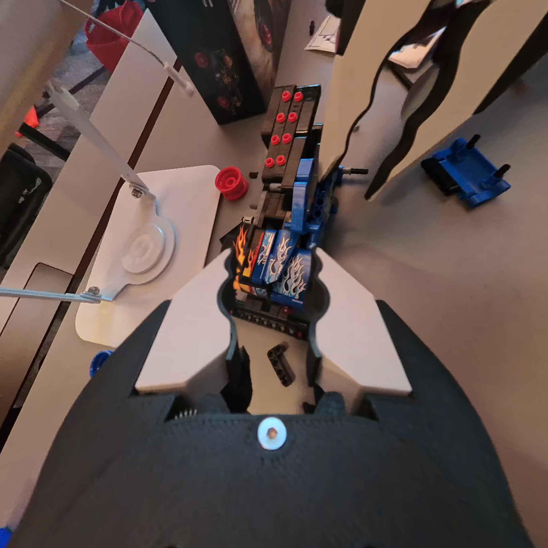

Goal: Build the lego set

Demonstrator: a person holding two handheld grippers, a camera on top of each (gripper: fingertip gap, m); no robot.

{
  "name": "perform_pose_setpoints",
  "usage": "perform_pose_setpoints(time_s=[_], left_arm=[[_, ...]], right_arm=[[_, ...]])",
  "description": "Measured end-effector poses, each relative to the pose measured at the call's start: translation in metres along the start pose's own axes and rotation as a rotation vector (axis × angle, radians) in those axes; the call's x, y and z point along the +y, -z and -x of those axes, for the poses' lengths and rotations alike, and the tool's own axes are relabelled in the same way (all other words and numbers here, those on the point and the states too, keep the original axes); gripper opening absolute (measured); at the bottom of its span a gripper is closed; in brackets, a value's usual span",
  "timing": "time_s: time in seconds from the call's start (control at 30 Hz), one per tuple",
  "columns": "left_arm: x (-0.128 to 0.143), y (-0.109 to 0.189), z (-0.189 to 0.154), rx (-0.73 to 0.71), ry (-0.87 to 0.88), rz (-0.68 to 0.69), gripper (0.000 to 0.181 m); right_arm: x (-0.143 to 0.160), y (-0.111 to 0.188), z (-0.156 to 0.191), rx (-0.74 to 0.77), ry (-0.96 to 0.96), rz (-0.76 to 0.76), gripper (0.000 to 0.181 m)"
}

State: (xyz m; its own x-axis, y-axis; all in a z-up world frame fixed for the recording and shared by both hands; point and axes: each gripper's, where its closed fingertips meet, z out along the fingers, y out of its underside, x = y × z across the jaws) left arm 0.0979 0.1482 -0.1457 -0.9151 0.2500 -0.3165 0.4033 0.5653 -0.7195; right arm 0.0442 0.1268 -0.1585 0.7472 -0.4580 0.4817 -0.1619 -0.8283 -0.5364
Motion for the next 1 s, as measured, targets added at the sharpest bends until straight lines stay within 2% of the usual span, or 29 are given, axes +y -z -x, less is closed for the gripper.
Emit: perform_pose_setpoints(time_s=[0.13, 0.2, 0.23, 0.3, 0.33, 0.5, 0.73, 1.0], left_arm=[[0.012, -0.004, -0.006, 0.031, -0.016, 0.065, 0.070], [0.023, -0.008, -0.002, -0.005, -0.043, 0.127, 0.085], [0.026, -0.009, 0.001, -0.023, -0.059, 0.140, 0.083], [0.020, -0.012, -0.003, -0.009, -0.073, 0.107, 0.063], [0.018, -0.014, -0.003, -0.014, -0.081, 0.095, 0.059], [0.015, -0.014, -0.004, 0.004, -0.054, 0.089, 0.057], [0.008, -0.005, -0.014, 0.151, 0.204, 0.105, 0.057], [-0.003, 0.007, -0.032, 0.384, 0.477, 0.093, 0.057]], right_arm=[[0.001, 0.002, 0.004, -0.006, 0.012, -0.017, 0.035], [0.001, 0.003, 0.005, -0.012, 0.009, -0.030, 0.034], [0.001, 0.004, 0.005, -0.016, 0.004, -0.036, 0.034], [0.001, 0.004, 0.005, -0.022, -0.010, -0.051, 0.033], [0.001, 0.004, 0.005, -0.023, -0.010, -0.056, 0.033], [0.002, 0.008, 0.003, -0.034, -0.037, -0.082, 0.030], [0.001, 0.022, -0.003, -0.010, -0.042, -0.117, 0.035], [-0.007, 0.022, 0.004, 0.116, 0.152, -0.062, 0.046]])
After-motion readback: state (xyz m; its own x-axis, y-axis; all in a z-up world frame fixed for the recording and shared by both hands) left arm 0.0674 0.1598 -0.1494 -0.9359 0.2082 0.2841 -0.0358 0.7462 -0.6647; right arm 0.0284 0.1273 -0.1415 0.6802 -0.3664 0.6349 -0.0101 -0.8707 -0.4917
